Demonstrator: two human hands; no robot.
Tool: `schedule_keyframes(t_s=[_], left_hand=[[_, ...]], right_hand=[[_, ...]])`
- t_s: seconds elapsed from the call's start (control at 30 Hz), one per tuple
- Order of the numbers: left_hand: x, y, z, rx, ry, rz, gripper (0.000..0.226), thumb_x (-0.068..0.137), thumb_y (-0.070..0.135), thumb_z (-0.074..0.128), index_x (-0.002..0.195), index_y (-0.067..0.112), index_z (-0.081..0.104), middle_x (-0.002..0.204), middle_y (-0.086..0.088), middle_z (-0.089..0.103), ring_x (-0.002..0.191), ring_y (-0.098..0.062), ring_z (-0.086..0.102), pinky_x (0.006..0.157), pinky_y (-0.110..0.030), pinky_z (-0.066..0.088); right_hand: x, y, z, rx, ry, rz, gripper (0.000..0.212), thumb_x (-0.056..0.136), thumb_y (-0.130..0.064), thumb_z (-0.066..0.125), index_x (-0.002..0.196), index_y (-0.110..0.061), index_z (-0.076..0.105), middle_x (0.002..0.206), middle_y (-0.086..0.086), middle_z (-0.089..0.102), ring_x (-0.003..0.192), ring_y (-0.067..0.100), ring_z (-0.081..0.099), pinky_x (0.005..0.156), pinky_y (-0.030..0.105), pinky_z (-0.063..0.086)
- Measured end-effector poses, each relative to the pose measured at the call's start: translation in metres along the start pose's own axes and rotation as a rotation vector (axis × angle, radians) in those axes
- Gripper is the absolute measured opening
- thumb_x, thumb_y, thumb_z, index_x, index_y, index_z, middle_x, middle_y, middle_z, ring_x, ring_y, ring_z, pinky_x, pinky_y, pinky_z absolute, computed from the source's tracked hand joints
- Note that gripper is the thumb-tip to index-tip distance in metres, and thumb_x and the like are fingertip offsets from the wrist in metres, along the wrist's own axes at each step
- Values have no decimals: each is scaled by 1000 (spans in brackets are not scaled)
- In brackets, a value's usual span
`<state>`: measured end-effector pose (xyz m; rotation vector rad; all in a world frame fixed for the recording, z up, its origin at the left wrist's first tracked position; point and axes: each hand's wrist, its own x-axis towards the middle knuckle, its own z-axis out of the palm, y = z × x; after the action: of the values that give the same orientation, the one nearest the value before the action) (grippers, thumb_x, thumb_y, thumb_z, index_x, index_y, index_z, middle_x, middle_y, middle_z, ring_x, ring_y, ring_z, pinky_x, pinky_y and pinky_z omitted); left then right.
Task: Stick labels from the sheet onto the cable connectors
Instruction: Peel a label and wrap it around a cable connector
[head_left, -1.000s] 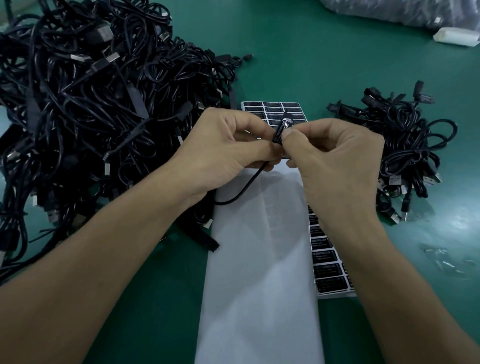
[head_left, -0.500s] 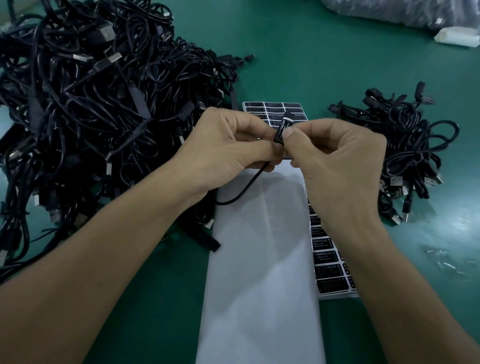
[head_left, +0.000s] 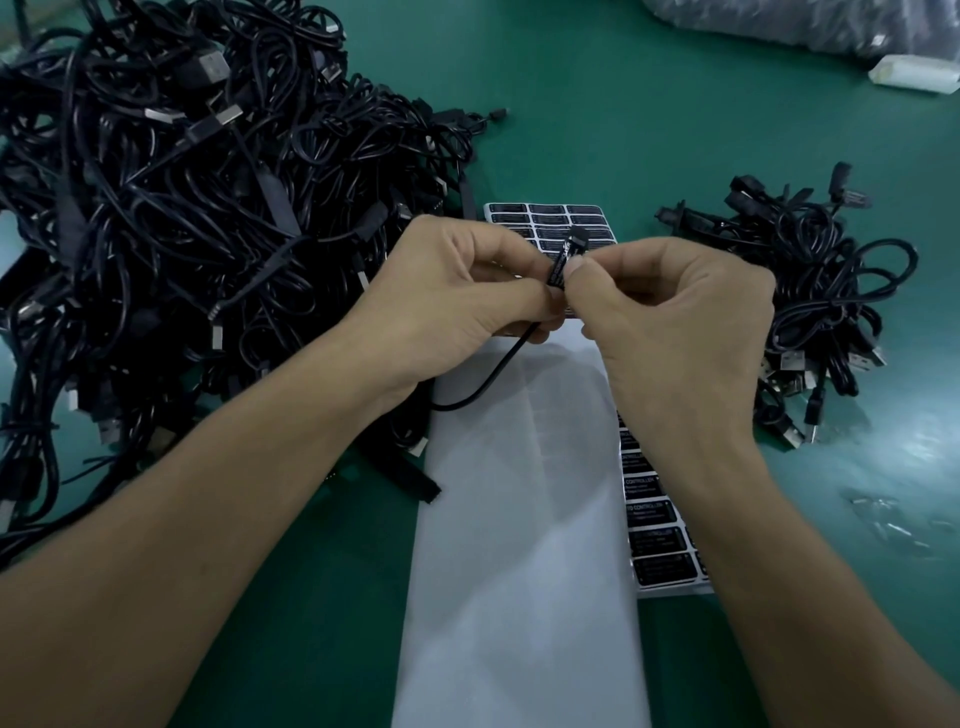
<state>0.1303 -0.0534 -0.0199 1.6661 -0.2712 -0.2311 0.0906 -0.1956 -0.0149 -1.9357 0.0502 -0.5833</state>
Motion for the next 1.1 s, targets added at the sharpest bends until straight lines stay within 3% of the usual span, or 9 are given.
schedule_keyframes(t_s=[0.4, 0.53, 0.67, 0.8, 0.93, 1.1], left_hand=[[0, -1, -1, -1, -18, 26, 11, 83, -5, 74, 83, 5, 76, 72, -9, 76, 65, -16, 71, 69, -21, 59], [1, -3, -1, -5, -11, 34, 8, 83, -5, 74, 84, 3, 75, 75, -14, 76, 67, -19, 71, 76, -30, 61], [2, -4, -1, -4, -19, 49, 8, 83, -4, 74, 84, 3, 75, 75, -13, 75, 66, -17, 70, 75, -27, 60], [3, -5, -1, -3, -30, 71, 10, 82, -6, 74, 86, 2, 76, 78, -16, 75, 67, -18, 68, 74, -26, 60], [2, -4, -1, 20, -22, 82, 8, 81, -6, 74, 85, 1, 75, 80, -21, 73, 68, -19, 67, 75, -31, 60], [0, -4, 4, 65, 16, 165, 12, 87, 3, 74, 76, 2, 69, 63, -8, 68, 57, -16, 59, 58, -26, 50]], right_hand=[[0, 2, 1, 1, 49, 35, 12, 80, -22, 80, 71, -24, 71, 65, -17, 71, 60, 1, 68, 57, 10, 48], [1, 5, 0, 11, 44, 72, 12, 79, -27, 81, 74, -22, 72, 66, -12, 72, 61, 5, 69, 60, 20, 53], [3, 9, 0, 40, 57, 104, 17, 77, -29, 83, 83, -21, 69, 69, -8, 73, 65, 8, 71, 64, 28, 57], [4, 12, -1, 127, -25, 98, 20, 81, -23, 81, 96, -25, 69, 74, -7, 75, 70, 8, 73, 64, 19, 53], [6, 14, -1, 128, -48, 23, 10, 85, -23, 78, 80, -28, 72, 67, -11, 70, 60, 4, 62, 62, 21, 50], [6, 16, -2, 132, -40, 51, 25, 96, -31, 65, 72, -24, 70, 60, -8, 60, 56, 8, 47, 56, 28, 41]])
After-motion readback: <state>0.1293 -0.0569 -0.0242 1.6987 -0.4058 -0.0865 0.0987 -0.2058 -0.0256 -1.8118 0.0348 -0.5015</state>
